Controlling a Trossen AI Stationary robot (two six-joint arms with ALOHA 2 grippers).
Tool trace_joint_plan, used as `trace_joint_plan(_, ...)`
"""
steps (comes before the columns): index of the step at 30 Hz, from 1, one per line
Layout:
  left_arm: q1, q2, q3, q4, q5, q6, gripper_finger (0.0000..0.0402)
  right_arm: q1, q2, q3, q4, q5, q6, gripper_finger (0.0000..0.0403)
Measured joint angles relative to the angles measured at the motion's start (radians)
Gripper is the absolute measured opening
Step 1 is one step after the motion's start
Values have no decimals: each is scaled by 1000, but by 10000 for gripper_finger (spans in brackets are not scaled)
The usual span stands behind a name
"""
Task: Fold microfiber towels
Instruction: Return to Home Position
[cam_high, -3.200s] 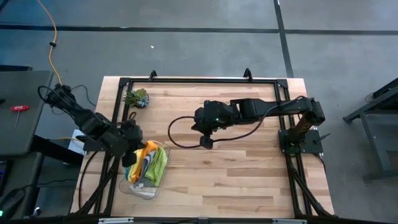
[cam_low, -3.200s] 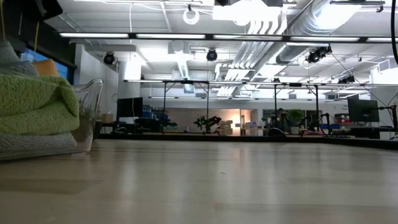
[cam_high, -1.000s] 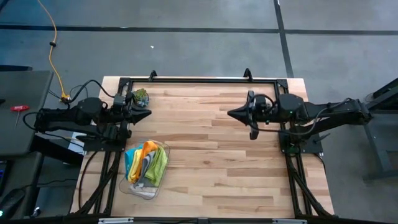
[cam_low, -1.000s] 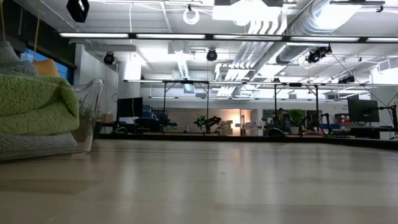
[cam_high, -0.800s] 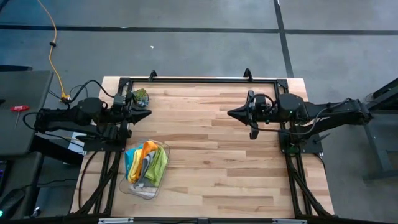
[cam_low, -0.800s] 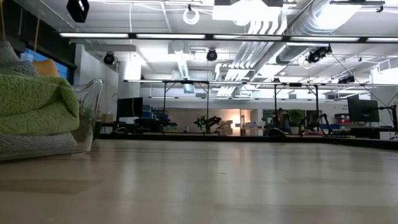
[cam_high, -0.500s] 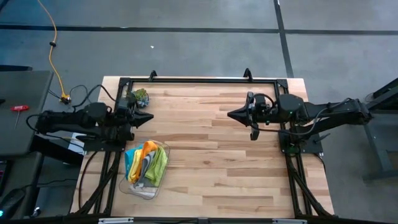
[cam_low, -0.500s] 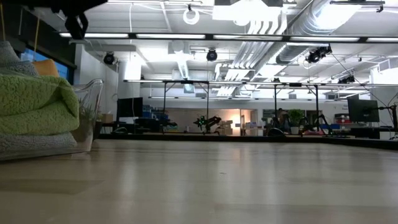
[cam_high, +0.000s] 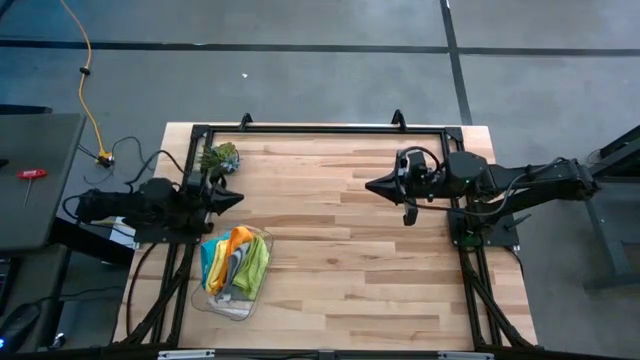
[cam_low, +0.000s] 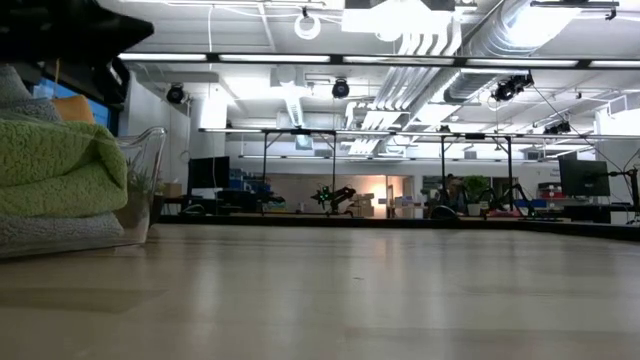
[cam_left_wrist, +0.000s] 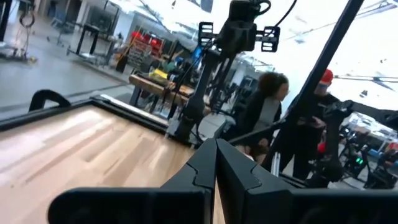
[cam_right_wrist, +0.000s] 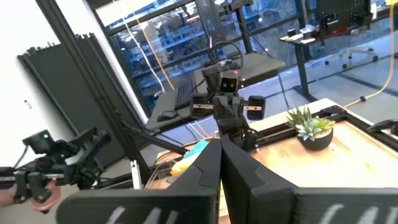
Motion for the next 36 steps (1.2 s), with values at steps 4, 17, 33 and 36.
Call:
trace_joint_plan(4, 11, 0, -61, 40, -5, -24, 0, 0, 0, 0, -16, -13, 29, 0)
trace_joint_plan(17, 15, 1, -114, 56, 21, -6, 0, 0, 0, 0, -39, -31, 91, 0)
trace_joint_plan(33, 15, 25, -115, 6, 48, -26, 0, -60, -317, -421, 111, -144, 177, 0)
trace_joint_plan(36, 15, 25, -115, 6, 48, -26, 0, -67, -487, -525, 113, -142, 173, 0)
